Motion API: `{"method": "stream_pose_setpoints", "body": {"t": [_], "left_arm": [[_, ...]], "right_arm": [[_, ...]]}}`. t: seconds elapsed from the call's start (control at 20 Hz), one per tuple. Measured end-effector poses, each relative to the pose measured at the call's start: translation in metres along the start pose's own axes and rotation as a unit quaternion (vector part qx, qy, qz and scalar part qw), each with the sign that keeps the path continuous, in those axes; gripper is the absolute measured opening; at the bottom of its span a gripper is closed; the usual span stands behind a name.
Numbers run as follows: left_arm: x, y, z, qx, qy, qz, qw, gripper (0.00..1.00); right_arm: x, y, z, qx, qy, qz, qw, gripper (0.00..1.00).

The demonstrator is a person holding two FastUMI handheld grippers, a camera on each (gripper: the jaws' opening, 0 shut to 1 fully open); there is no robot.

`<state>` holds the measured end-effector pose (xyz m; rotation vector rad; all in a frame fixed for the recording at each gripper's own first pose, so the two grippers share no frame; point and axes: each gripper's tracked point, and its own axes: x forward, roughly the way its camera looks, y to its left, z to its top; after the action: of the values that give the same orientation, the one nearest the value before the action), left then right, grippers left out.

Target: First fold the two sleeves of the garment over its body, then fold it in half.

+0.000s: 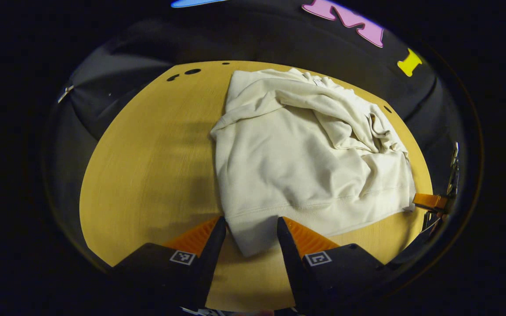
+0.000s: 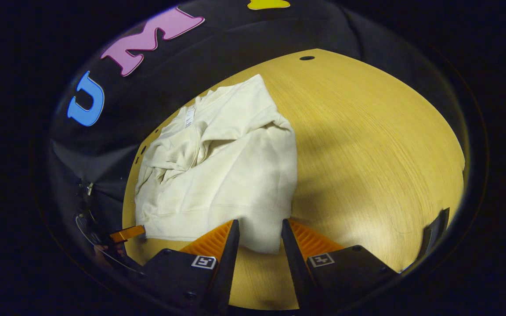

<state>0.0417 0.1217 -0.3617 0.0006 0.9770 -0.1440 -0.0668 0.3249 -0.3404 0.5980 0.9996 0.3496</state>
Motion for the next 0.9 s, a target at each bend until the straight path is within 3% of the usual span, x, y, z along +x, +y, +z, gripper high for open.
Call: {"method": "stream_pose_setpoints", "body": {"t": [0.15,0.2,0.25,0.3,0.35,0.4,0.45,0.5,0.6,0.7,0.9], "left_arm": [[0.004,-0.006,0.001,0.031,-0.001,0.017,0.999,0.78],[0.003,-0.007,0.001,0.022,0.0,0.022,1.0,0.8],[0.004,-0.006,0.001,0.016,0.002,0.024,1.0,0.8],[0.003,-0.008,0.001,0.014,0.004,0.021,1.0,0.77],[0.004,-0.011,0.002,0.021,0.001,0.013,1.0,0.75],[0.007,-0.017,0.007,0.034,-0.007,0.002,0.999,0.56],[0.008,-0.02,0.009,0.043,-0.017,0.0,0.999,0.38],[0.007,-0.022,0.01,0.051,-0.025,0.006,0.998,0.19],[0.007,-0.022,0.013,0.049,-0.036,0.012,0.998,0.07],[0.0,-0.023,0.019,0.026,-0.05,-0.003,0.998,0.06],[-0.022,-0.018,0.033,0.013,-0.081,-0.024,0.996,0.06]], "right_arm": [[0.011,0.008,0.001,-0.053,-0.011,-0.019,0.998,0.6],[0.014,0.008,0.001,-0.086,-0.021,-0.032,0.996,0.44],[0.014,0.009,0.003,-0.12,-0.034,-0.046,0.991,0.54],[0.02,0.007,0.004,-0.159,-0.046,-0.071,0.984,0.45],[0.02,0.014,0.003,-0.198,-0.057,-0.073,0.976,0.27],[0.022,0.021,-0.001,-0.222,-0.058,-0.07,0.971,0.29],[0.025,0.023,0.001,-0.232,-0.067,-0.075,0.967,0.13],[0.025,0.027,-0.003,-0.227,-0.054,-0.067,0.97,0.1],[0.022,0.031,-0.006,-0.166,-0.035,-0.04,0.985,0.07],[0.009,0.029,0.009,-0.12,-0.059,-0.031,0.991,0.07],[-0.021,0.044,0.035,-0.107,-0.099,-0.009,0.989,0.07]]}}
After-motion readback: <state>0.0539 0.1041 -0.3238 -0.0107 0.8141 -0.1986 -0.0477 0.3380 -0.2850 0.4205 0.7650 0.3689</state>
